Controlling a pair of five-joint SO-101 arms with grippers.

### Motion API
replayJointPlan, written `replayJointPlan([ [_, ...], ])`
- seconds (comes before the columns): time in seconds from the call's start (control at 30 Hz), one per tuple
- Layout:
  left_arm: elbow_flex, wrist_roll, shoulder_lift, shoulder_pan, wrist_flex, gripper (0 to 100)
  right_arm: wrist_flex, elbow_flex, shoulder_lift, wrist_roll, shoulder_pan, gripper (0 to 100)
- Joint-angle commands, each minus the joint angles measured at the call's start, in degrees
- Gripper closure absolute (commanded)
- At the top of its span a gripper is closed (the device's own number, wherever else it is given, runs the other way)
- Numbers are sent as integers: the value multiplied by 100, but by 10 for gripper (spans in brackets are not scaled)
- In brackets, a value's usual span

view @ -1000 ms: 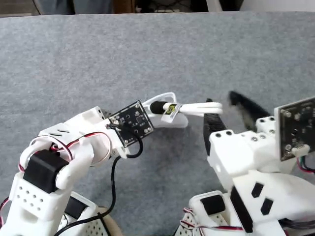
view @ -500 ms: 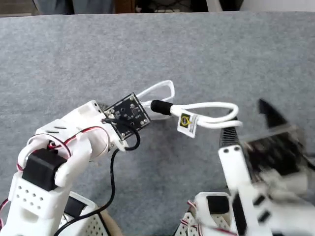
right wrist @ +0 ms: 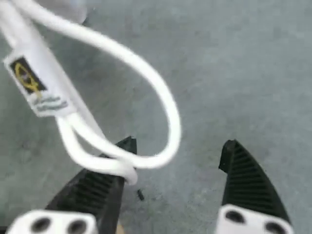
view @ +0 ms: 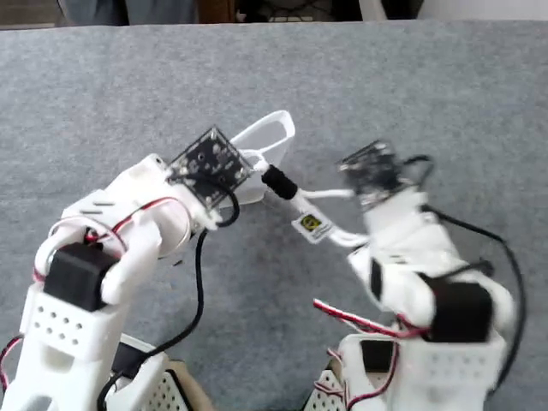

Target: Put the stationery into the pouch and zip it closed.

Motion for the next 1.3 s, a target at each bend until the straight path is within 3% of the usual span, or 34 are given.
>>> replayJointPlan([
  [0.0,-497,264,404,-198,-220,973,53,338,-127,18,-879,709],
  [0.07,-549,413,589,-154,-220,973,18,-207,-409,-387,-1538,709],
  [0.17,-523,624,738,-154,-325,973,-123,-1569,-690,-1600,-2224,712],
  [0.3,-523,835,747,-145,-352,973,44,-2826,-769,-2857,-2286,712],
  [0.43,-541,967,747,-180,-343,973,9,-3116,-998,-3771,-2286,712],
  [0.6,-549,1090,747,-171,-334,973,35,-3046,-1358,-3745,-2391,713],
  [0.7,-549,1125,747,-198,-334,973,53,-2404,-1464,-3455,-2813,713],
  [0.8,-558,1125,747,-198,-334,973,53,-1613,-1675,-3622,-3226,713],
  [0.93,-558,1125,756,-198,-334,973,26,321,-1701,-3244,-3921,709],
  [1.1,-558,1125,800,-171,-343,973,44,268,-1727,-3130,-4818,712],
  [1.27,-549,1125,800,-198,-343,973,-176,119,-1613,-3341,-4466,712],
])
